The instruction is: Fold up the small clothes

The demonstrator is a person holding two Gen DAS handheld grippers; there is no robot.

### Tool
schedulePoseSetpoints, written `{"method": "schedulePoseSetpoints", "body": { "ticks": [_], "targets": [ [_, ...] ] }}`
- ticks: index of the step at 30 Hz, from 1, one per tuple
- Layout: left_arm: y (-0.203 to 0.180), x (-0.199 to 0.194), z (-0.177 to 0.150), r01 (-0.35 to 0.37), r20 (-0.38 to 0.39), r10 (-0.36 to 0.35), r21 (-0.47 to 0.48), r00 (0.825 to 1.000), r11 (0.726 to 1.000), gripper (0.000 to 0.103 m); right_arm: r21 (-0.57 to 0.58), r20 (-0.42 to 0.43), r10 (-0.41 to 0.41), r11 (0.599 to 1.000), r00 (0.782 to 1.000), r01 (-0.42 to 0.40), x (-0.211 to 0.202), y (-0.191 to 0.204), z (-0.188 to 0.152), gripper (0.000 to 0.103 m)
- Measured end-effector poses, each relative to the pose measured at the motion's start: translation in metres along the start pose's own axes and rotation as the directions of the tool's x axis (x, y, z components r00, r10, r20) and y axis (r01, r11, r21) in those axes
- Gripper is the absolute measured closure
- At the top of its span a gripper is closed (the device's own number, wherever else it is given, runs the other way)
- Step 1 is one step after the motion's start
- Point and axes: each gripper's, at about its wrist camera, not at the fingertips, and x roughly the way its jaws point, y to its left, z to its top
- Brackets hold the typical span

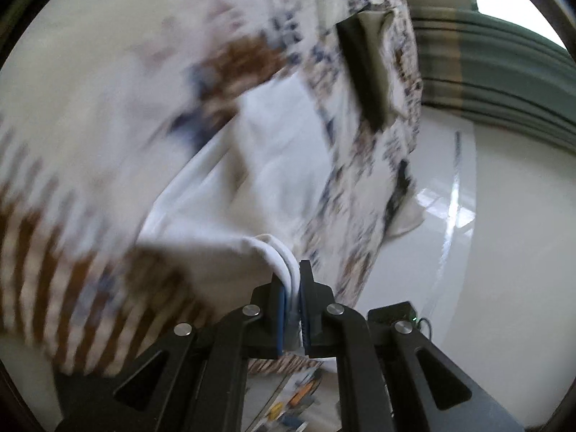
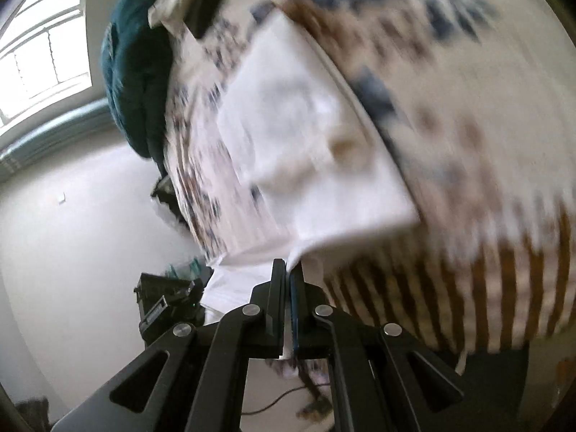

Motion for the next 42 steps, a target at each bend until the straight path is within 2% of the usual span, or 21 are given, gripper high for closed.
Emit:
{"method": "schedulePoseSetpoints", "body": {
  "ticks": [4, 6, 7, 9, 10, 11, 12, 16, 18, 22, 23, 24, 25, 26, 27, 32, 37, 38, 40, 41, 42],
  "targets": [
    [-0.025, 0.029, 0.066, -0.011, 0.056, 0.008, 0.051, 0.998, 0.999, 0.098, 0.001, 0.091, 0.019, 1.0, 0.996, -0.02, -0.004, 0.023, 0.066, 0.101],
    [-0.03, 0.04, 0.095, -0.008, 0.076, 0.004, 0.047, 0.997, 0.999, 0.092, 0.011, 0.14, 0.023, 1.0, 0.99, -0.025, 0.003, 0.029, 0.098, 0.101],
    [-0.031, 0.045, 0.109, -0.002, 0.072, -0.001, 0.034, 0.997, 0.999, 0.086, 0.019, 0.15, 0.039, 0.999, 0.988, -0.043, 0.008, 0.032, 0.114, 0.099],
    [-0.032, 0.044, 0.125, 0.008, 0.084, -0.01, 0.027, 0.996, 1.0, 0.04, 0.04, 0.171, 0.028, 0.999, 0.985, -0.036, 0.008, 0.041, 0.139, 0.092],
    [-0.035, 0.04, 0.129, 0.019, 0.1, -0.022, 0.038, 0.995, 0.999, 0.036, 0.04, 0.185, 0.03, 0.999, 0.982, -0.038, 0.007, 0.043, 0.148, 0.077],
    [-0.036, 0.034, 0.132, 0.021, 0.11, -0.028, 0.057, 0.994, 0.998, 0.036, 0.025, 0.197, 0.019, 0.999, 0.98, -0.025, 0.005, 0.046, 0.152, 0.057],
    [-0.04, 0.034, 0.134, 0.014, 0.106, -0.022, 0.078, 0.994, 0.997, 0.036, 0.013, 0.211, 0.0, 1.0, 0.978, -0.003, 0.0, 0.046, 0.156, 0.051],
    [-0.048, 0.042, 0.135, -0.126, 0.089, 0.109, 0.216, 0.99, 0.968, 0.036, -0.076, 0.222, -0.126, 0.986, 0.967, 0.146, -0.007, 0.053, 0.163, 0.049],
    [-0.046, 0.06, 0.137, -0.227, 0.078, 0.214, 0.278, 0.974, 0.933, 0.036, -0.135, 0.208, -0.196, 0.965, 0.958, 0.226, 0.001, 0.055, 0.164, 0.049],
    [-0.031, 0.097, 0.15, -0.312, 0.045, 0.314, 0.315, 0.948, 0.896, 0.038, -0.196, 0.194, -0.328, 0.91, 0.925, 0.364, 0.026, 0.052, 0.177, 0.049],
    [-0.028, 0.104, 0.153, -0.319, 0.048, 0.321, 0.321, 0.946, 0.892, 0.05, -0.203, 0.193, -0.344, 0.902, 0.919, 0.38, 0.034, 0.052, 0.185, 0.049],
    [-0.028, 0.109, 0.156, -0.316, 0.055, 0.316, 0.323, 0.947, 0.892, 0.088, -0.204, 0.189, -0.348, 0.901, 0.918, 0.383, 0.043, 0.051, 0.192, 0.049],
    [-0.029, 0.114, 0.16, -0.308, 0.051, 0.308, 0.324, 0.95, 0.894, 0.098, -0.202, 0.186, -0.348, 0.902, 0.919, 0.382, 0.047, 0.05, 0.196, 0.06],
    [-0.031, 0.113, 0.162, -0.304, 0.055, 0.304, 0.327, 0.951, 0.895, 0.097, -0.197, 0.194, -0.34, 0.905, 0.92, 0.376, 0.05, 0.05, 0.2, 0.089],
    [-0.035, 0.112, 0.162, -0.299, 0.066, 0.294, 0.335, 0.954, 0.893, 0.098, -0.192, 0.201, -0.338, 0.907, 0.919, 0.376, 0.053, 0.05, 0.205, 0.098],
    [-0.047, 0.108, 0.17, -0.288, 0.086, 0.276, 0.36, 0.957, 0.888, 0.099, -0.16, 0.303, -0.329, 0.908, 0.895, 0.388, 0.043, 0.063, 0.208, 0.101],
    [-0.032, 0.118, 0.198, -0.252, 0.001, 0.263, 0.28, 0.965, 0.926, 0.096, -0.088, 0.31, -0.379, 0.902, 0.872, 0.423, 0.046, 0.056, 0.221, 0.101],
    [-0.031, 0.115, 0.198, -0.246, -0.009, 0.258, 0.269, 0.966, 0.931, 0.088, -0.082, 0.302, -0.391, 0.898, 0.869, 0.432, 0.048, 0.055, 0.223, 0.1],
    [-0.03, 0.101, 0.192, -0.203, -0.017, 0.215, 0.259, 0.977, 0.944, 0.064, -0.065, 0.263, -0.379, 0.91, 0.887, 0.408, 0.048, 0.053, 0.225, 0.098],
    [-0.028, 0.091, 0.185, -0.176, -0.023, 0.188, 0.253, 0.982, 0.951, 0.048, -0.066, 0.252, -0.366, 0.917, 0.896, 0.393, 0.043, 0.053, 0.22, 0.091],
    [-0.025, 0.08, 0.175, -0.163, -0.023, 0.174, 0.247, 0.985, 0.955, 0.042, -0.073, 0.242, -0.358, 0.92, 0.902, 0.385, 0.038, 0.053, 0.214, 0.084]
  ]
}}
